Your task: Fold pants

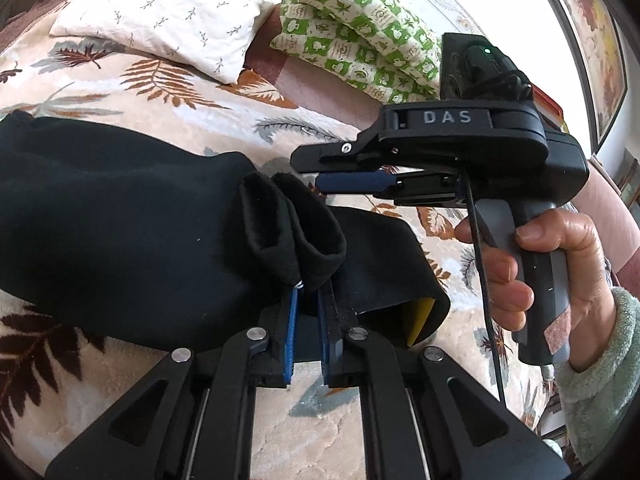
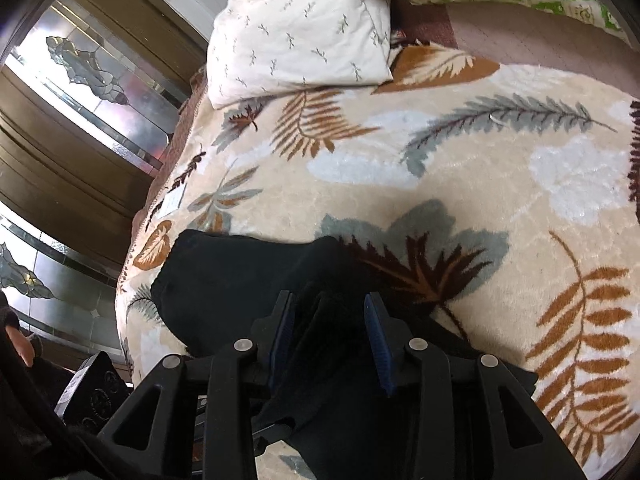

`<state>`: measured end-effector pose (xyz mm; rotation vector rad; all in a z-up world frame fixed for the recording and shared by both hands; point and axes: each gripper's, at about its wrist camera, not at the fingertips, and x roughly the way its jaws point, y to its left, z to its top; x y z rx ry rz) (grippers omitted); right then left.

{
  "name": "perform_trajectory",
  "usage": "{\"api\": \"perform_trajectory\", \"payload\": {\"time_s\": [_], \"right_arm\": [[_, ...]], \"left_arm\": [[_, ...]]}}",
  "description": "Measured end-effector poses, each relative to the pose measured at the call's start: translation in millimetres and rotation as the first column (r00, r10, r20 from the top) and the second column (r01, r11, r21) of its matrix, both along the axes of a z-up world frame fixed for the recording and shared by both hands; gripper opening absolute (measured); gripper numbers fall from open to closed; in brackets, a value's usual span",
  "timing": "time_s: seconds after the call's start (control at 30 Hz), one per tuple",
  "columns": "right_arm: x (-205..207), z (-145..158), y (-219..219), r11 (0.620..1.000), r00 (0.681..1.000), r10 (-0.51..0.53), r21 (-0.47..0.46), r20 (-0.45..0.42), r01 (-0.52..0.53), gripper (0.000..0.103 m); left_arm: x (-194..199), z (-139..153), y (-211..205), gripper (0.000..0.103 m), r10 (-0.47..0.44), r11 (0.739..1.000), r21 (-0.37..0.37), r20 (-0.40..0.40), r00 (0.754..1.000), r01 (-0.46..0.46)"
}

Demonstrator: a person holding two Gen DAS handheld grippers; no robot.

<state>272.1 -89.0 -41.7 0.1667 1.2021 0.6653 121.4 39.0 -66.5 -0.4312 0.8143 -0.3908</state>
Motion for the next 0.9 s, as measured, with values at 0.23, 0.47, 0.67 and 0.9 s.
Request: {"api": "perform_trajectory", "payload": {"time_s": [0.23, 0.47, 0.67, 0.9], "right_arm": [[-3, -23, 19, 0.999, 0.999, 0.012, -0.034, -0.038, -0.014, 0.038], [-12, 8, -7, 0.998, 1.000, -0.014, 0.053, 0.009, 0.014, 0.038], [-39, 33, -59, 0.996, 0.997, -0.068, 0.058, 0.046, 0.065, 0.038], [-57, 26, -94, 0.989, 0.990, -0.143, 0.042, 0.011, 0.142, 0.038]], "left_arm": [[10, -26, 21, 0.008, 0.041, 0.992, -0.112, -0.087, 0.995, -0.051], [-5, 8, 12, 0.048, 0.022, 0.997, 0.068, -0.008, 1.000, -0.021], [-26, 49, 22, 0.065, 0.014, 0.997, 0.079, 0.081, 0.997, -0.020], [21, 57, -11, 0.064, -0.073, 0.997, 0.042, 0.028, 0.997, 0.072]]}}
